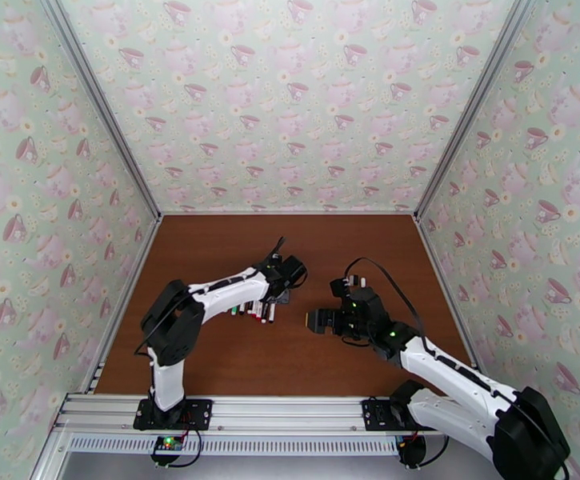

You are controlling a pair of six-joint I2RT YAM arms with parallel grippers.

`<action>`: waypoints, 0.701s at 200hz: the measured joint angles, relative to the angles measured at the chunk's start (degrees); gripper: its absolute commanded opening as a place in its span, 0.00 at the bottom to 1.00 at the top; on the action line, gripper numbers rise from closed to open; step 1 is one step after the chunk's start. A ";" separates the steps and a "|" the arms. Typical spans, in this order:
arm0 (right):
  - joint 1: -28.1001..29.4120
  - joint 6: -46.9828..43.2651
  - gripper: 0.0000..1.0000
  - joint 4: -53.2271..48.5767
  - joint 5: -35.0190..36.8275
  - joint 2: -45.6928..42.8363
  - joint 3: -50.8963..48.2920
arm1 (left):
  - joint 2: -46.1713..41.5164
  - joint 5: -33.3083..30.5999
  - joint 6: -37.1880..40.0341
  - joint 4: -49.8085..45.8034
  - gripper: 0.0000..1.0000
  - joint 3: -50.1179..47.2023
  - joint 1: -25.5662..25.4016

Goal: Open the pen caps

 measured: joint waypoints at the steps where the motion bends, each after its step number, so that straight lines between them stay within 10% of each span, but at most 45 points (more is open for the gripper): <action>1: 0.00 -0.02 1.00 -0.04 0.00 -0.02 0.00 | -0.35 0.02 0.00 0.02 0.39 -0.24 0.00; 68: 0.00 -2.08 1.00 -3.63 1.14 -1.99 2.75 | -18.49 0.11 2.21 7.48 0.99 -12.11 2.08; 140: 0.00 -3.34 1.00 -4.63 3.96 -1.18 3.45 | -42.51 2.97 11.23 21.46 1.00 -33.20 13.16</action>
